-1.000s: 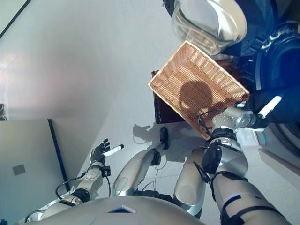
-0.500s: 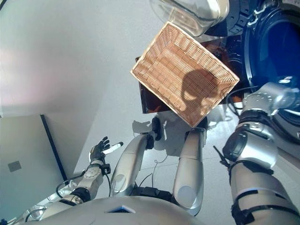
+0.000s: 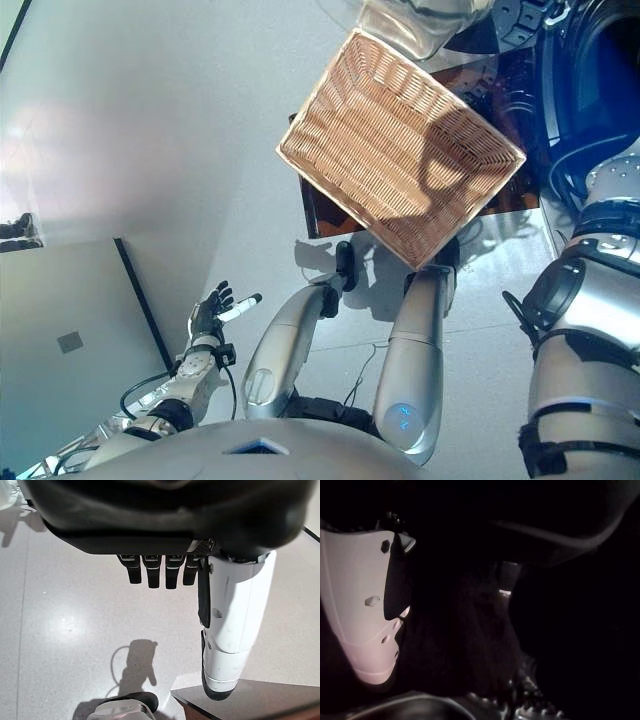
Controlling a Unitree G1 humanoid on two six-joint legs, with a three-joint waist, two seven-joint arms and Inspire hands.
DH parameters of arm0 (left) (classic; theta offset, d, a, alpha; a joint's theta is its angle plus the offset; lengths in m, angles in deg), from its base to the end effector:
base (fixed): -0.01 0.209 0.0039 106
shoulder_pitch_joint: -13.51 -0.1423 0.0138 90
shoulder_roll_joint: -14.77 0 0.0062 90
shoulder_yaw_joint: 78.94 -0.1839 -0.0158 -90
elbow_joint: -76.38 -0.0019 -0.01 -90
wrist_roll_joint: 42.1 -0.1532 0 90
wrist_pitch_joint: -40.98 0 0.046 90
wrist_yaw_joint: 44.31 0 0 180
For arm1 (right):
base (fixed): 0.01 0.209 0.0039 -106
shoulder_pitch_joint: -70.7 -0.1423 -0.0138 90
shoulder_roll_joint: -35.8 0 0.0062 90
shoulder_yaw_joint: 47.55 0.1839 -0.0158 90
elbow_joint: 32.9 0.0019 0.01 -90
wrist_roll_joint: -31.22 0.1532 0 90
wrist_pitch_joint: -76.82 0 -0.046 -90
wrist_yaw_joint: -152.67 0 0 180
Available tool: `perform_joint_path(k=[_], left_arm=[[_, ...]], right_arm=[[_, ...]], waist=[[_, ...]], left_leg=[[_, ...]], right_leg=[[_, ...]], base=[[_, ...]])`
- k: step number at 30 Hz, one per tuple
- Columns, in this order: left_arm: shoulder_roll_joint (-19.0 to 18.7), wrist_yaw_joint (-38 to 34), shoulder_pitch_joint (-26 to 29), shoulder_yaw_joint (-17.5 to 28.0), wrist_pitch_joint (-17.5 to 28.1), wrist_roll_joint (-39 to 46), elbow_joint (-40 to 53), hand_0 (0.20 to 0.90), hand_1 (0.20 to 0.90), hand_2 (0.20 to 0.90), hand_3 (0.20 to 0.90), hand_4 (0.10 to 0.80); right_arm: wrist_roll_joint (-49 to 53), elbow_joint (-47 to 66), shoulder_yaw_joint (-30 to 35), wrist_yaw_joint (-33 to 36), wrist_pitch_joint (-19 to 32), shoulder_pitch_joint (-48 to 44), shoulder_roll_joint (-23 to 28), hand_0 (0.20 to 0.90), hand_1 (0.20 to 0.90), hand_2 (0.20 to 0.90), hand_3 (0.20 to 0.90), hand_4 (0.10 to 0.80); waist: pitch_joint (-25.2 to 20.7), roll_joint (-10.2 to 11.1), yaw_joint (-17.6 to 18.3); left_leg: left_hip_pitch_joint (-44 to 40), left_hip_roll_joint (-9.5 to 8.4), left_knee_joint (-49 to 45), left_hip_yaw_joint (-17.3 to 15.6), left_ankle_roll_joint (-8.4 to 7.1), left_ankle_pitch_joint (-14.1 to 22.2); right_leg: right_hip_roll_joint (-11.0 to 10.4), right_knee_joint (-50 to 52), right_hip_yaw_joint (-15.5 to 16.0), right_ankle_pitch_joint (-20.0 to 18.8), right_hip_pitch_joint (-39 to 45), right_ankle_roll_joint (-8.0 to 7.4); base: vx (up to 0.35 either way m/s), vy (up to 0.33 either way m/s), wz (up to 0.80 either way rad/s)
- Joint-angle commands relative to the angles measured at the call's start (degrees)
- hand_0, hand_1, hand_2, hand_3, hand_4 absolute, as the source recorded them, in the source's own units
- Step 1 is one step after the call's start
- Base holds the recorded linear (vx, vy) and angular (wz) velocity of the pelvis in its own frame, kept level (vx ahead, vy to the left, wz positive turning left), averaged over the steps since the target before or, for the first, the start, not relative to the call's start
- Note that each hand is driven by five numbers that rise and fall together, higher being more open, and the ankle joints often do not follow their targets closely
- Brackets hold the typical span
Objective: Pick up the clothes and place them into the washing machine
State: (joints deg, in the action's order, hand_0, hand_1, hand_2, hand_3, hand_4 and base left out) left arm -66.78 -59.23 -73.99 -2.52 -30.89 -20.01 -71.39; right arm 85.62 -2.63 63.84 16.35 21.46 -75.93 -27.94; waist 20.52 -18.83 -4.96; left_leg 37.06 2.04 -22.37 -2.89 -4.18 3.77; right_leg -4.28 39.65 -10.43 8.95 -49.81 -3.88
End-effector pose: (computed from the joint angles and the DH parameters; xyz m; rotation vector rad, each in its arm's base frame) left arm 0.1412 0.1692 -0.1074 -0.0097 0.6775 0.2993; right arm 0.3039 -0.3660 0.2332 0.9396 -0.6998 -1.3584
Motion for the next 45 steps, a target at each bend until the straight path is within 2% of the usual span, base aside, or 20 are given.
perform_joint_path(k=[1, 8, 14, 15, 18, 19, 20, 21, 23, 25, 27, 29, 30, 32, 33, 37, 40, 41, 44, 45], left_arm=[[-4.4, -2.5, -1.4, 3.1, 2.1, 1.9, -2.5, 0.9, 0.9, 0.9, 0.9, 0.8], [-4.6, -2.4, -0.9, 3.6, 2.0, 2.1, -3.7, 0.9, 0.9, 0.9, 0.9, 0.8], [-4.5, -1.6, -0.1, 3.3, 1.5, 2.3, -4.6, 0.9, 0.9, 0.9, 0.9, 0.8], [-4.2, -1.4, 0.0, 2.8, 1.4, 2.5, -5.0, 0.9, 0.9, 0.9, 0.9, 0.8], [-4.2, -1.2, 0.2, 2.9, 1.2, 2.6, -5.3, 0.9, 0.9, 0.9, 0.9, 0.8], [-4.1, -1.0, 0.8, 2.8, 1.0, 2.7, -5.7, 0.9, 0.9, 0.9, 0.9, 0.8], [-4.1, -1.0, 0.8, 2.8, 1.0, 2.7, -5.7, 0.9, 0.9, 0.9, 0.9, 0.8], [-3.8, -1.0, 0.7, 2.8, 0.9, 2.7, -5.7, 0.9, 0.9, 0.9, 0.9, 0.8], [-3.9, -1.0, 0.8, 2.6, 0.8, 2.5, -6.3, 0.9, 0.9, 0.9, 0.9, 0.8], [-4.0, -0.9, 1.0, 2.8, 0.5, 2.4, -6.5, 0.9, 0.9, 0.9, 0.9, 0.8], [-4.5, -1.1, 1.1, 2.9, 0.4, 1.7, -6.4, 0.9, 0.9, 0.9, 0.9, 0.8], [-4.6, -1.3, 1.1, 3.0, 0.4, 1.5, -6.3, 0.9, 0.9, 0.9, 0.9, 0.8], [-5.1, -1.2, 1.2, 3.4, 0.2, 1.0, -6.4, 0.9, 0.9, 0.9, 0.9, 0.8], [-5.2, -1.5, 1.4, 3.4, 0.3, 0.8, -6.5, 0.9, 0.9, 0.9, 0.9, 0.8], [-5.3, -1.3, 1.6, 3.4, 0.1, 0.0, -6.2, 0.9, 0.9, 0.9, 0.9, 0.8], [-6.0, -1.3, 1.6, 4.1, -0.2, -1.7, -5.7, 0.9, 0.9, 0.9, 0.9, 0.8], [-6.2, -0.9, 1.8, 5.3, -0.2, -2.7, -6.4, 0.9, 0.9, 0.9, 0.9, 0.8], [-6.2, -0.9, 1.6, 5.2, -0.2, -2.7, -6.3, 0.9, 0.9, 0.9, 0.9, 0.8], [-6.3, 0.9, 1.3, 7.1, -0.3, -2.8, -6.3, 0.9, 0.9, 0.9, 0.9, 0.8], [-6.3, 0.9, 1.2, 7.2, -0.3, -2.8, -6.3, 0.9, 0.9, 0.9, 0.9, 0.8]], right_arm=[[-7.8, 7.2, -7.1, -3.0, 3.2, -4.0, 10.2, 0.9, 0.9, 0.9, 0.9, 0.8], [-5.4, 3.8, -6.7, -6.1, 2.3, -2.2, 7.6, 0.9, 0.9, 0.9, 0.9, 0.8], [-0.8, -0.9, -6.1, -10.6, 0.2, -0.1, 0.6, 0.9, 0.9, 0.9, 0.9, 0.8], [0.4, -2.4, -6.0, -11.5, -0.3, 0.8, -2.2, 0.9, 0.9, 0.9, 0.9, 0.8], [1.1, -3.2, -6.3, -12.6, -1.2, 2.3, -5.2, 0.9, 0.9, 0.9, 0.9, 0.8], [1.7, -3.9, -6.4, -13.1, -1.5, 3.4, -8.5, 0.9, 0.9, 0.9, 0.9, 0.8], [1.7, -3.9, -6.4, -13.1, -1.5, 3.4, -8.6, 0.9, 0.9, 0.9, 0.9, 0.8], [2.3, -4.2, -6.1, -13.5, -1.7, 5.0, -12.3, 0.9, 0.9, 0.9, 0.9, 0.8], [3.4, -4.5, -6.2, -14.4, -2.1, 6.8, -16.0, 0.9, 0.9, 0.9, 0.9, 0.8], [3.5, -5.1, -6.5, -14.9, -2.4, 7.3, -17.1, 0.9, 0.9, 0.9, 0.9, 0.8], [4.5, -5.0, -7.5, -16.3, -2.9, 9.1, -21.3, 0.9, 0.9, 0.9, 0.9, 0.8], [5.3, -4.6, -7.2, -16.9, -2.9, 10.2, -22.5, 0.9, 0.9, 0.9, 0.9, 0.8], [5.5, -5.1, -7.6, -17.4, -3.3, 11.2, -24.2, 0.9, 0.9, 0.9, 0.9, 0.8], [5.7, -4.6, -7.7, -17.7, -3.3, 12.0, -25.0, 0.9, 0.9, 0.9, 0.9, 0.8], [4.9, -5.0, -9.2, -18.5, -4.4, 14.1, -26.7, 0.9, 0.9, 0.9, 0.9, 0.8], [1.5, -4.9, -12.0, -20.0, -7.3, 19.4, -28.2, 0.9, 0.9, 0.9, 0.9, 0.8], [-3.5, -4.4, -15.1, -21.5, -10.2, 26.0, -29.2, 0.9, 0.9, 0.9, 0.9, 0.8], [-3.5, -4.3, -15.2, -21.5, -10.2, 26.1, -29.3, 0.9, 0.9, 0.9, 0.9, 0.8], [-11.3, -4.1, -18.7, -23.5, -13.7, 34.2, -30.3, 0.9, 0.9, 0.9, 0.9, 0.8], [-11.4, -4.0, -18.7, -23.5, -13.7, 34.4, -30.3, 0.9, 0.9, 0.9, 0.9, 0.8]], waist=[[-5.3, 1.4, 1.0], [-5.9, 2.1, 0.8], [-5.6, 2.7, 0.6], [-5.5, 2.9, 0.3], [-5.4, 3.6, 0.1], [-5.2, 4.3, -0.1], [-5.2, 4.4, 0.0], [-5.0, 5.1, -0.4], [-4.8, 6.2, -0.6], [-4.7, 6.8, -0.8], [-4.3, 8.6, -1.4], [-4.1, 9.2, -1.4], [-4.0, 10.3, -1.9], [-3.8, 10.8, -1.8], [-4.0, 12.2, -2.1], [-4.6, 15.0, -2.1], [-5.8, 17.2, -1.5], [-5.7, 17.2, -1.4], [-8.7, 19.5, -0.5], [-8.7, 19.5, -0.4]], left_leg=[[1.5, -0.94, -4.3, 0.9, -0.55, 3.1], [1.0, -1.29, -3.6, 1.1, -0.52, 2.8], [0.4, -1.61, -3.1, 1.3, 0.02, 2.7], [0.6, -1.58, -3.5, 1.3, 0.24, 2.8], [0.5, -1.56, -3.8, 1.5, 0.43, 2.8], [0.5, -1.6, -4.2, 1.8, 0.57, 2.9], [0.4, -1.6, -4.2, 1.8, 0.57, 2.9], [0.2, -1.61, -4.3, 2.1, 0.76, 2.9], [-0.5, -1.61, -4.1, 2.5, 0.95, 2.9], [-0.7, -1.68, -4.1, 2.8, 1.02, 2.8], [-1.3, -2.04, -3.6, 3.5, 1.2, 2.5], [-1.5, -2.15, -3.5, 3.7, 1.22, 2.4], [-2.0, -2.31, -3.2, 4.3, 1.28, 2.2], [-2.3, -2.37, -2.9, 4.4, 1.28, 2.1], [-3.6, -2.4, -1.8, 4.9, 1.24, 1.7], [-7.4, -2.68, 0.5, 5.5, 1.34, 1.2], [-11.4, -2.59, 3.6, 5.6, 1.32, 0.7], [-11.7, -2.61, 3.9, 5.7, 1.32, 0.6], [-16.5, -2.85, 8.0, 5.6, 1.52, -0.5], [-16.7, -2.87, 8.2, 5.6, 1.52, -0.6]], right_leg=[[1.4, -7.7, 3.7, -0.3, 6.6, 0.78], [1.4, -8.5, 4.5, -0.5, 7.6, 0.87], [1.1, -9.9, 5.1, -1.4, 8.8, 0.76], [1.0, -9.9, 5.3, -1.5, 9.0, 0.81], [1.0, -10.0, 5.5, -1.6, 9.6, 0.79], [1.0, -10.2, 5.8, -1.8, 10.2, 0.84], [1.0, -10.2, 5.8, -1.8, 10.3, 0.84], [0.8, -10.5, 6.2, -2.0, 11.1, 0.8], [0.5, -11.1, 6.9, -2.1, 12.3, 0.81], [0.3, -11.3, 7.1, -2.3, 12.8, 0.79], [-0.3, -12.4, 8.1, -2.9, 14.4, 0.73], [-0.5, -12.7, 8.5, -3.0, 14.9, 0.72], [-0.8, -13.5, 9.1, -3.4, 16.0, 0.67], [-0.9, -14.1, 9.3, -3.6, 16.6, 0.58], [-1.3, -15.3, 9.8, -4.1, 18.1, 0.32], [-2.1, -18.8, 10.6, -5.3, 22.8, -0.28], [-2.5, -22.1, 10.8, -6.3, 27.0, -0.95], [-2.5, -22.3, 10.8, -6.3, 27.3, -0.96], [-3.1, -26.5, 11.1, -8.1, 31.7, -1.79], [-3.1, -26.6, 11.1, -8.1, 32.0, -1.8]], base=[[0.016, 0.007, -0.03], [0.0, 0.008, 0.02], [-0.014, 0.045, 0.02], [-0.013, 0.05, 0.02], [-0.008, 0.034, 0.04], [-0.002, 0.022, 0.04], [-0.006, 0.034, 0.04], [-0.005, 0.021, 0.07], [-0.001, 0.011, 0.13], [0.0, 0.005, 0.13], [-0.006, 0.014, 0.19], [0.003, 0.026, 0.14], [0.014, 0.025, 0.17], [0.032, 0.018, 0.16], [0.063, 0.006, 0.17], [0.104, 0.015, 0.18], [0.124, 0.014, -0.03], [0.151, 0.021, 0.02], [0.141, 0.012, 0.03], [0.081, 0.008, -0.02]])
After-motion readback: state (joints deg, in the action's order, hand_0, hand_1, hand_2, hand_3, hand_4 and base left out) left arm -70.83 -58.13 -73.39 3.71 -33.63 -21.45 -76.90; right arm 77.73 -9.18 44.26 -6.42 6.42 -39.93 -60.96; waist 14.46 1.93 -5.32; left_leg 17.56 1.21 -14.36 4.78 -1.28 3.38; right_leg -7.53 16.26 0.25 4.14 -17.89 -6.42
